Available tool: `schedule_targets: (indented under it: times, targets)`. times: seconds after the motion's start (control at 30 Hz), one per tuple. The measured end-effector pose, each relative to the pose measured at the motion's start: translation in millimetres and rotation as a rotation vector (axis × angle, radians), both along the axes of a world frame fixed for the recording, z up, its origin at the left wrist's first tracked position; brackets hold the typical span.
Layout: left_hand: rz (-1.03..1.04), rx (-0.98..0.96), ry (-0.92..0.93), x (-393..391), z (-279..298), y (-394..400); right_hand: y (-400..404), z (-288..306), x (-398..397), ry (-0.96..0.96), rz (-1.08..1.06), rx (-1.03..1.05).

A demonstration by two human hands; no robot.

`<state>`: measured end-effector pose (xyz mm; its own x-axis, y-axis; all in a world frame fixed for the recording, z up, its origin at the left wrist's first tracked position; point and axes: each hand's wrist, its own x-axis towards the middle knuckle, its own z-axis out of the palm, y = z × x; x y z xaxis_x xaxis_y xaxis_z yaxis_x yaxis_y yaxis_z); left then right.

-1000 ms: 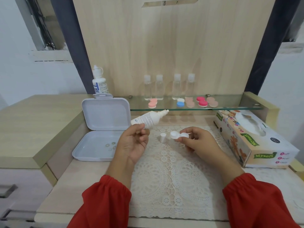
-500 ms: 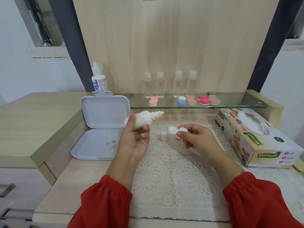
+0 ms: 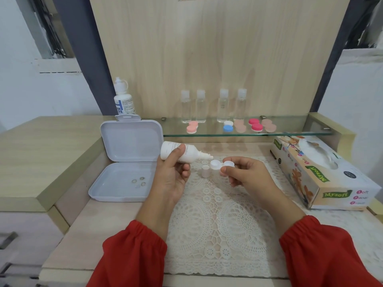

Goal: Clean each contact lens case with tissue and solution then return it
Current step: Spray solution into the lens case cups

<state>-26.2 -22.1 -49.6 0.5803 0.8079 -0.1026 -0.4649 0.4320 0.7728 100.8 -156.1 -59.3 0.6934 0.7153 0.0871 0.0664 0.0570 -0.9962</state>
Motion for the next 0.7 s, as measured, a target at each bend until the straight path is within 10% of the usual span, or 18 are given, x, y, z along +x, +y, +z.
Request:
schedule_targets:
  times: [0.7]
  targets:
    - [0.019, 0.065, 0.006, -1.5, 1.7, -1.9, 0.9, -1.9, 1.3, -0.005, 0.023, -0.012]
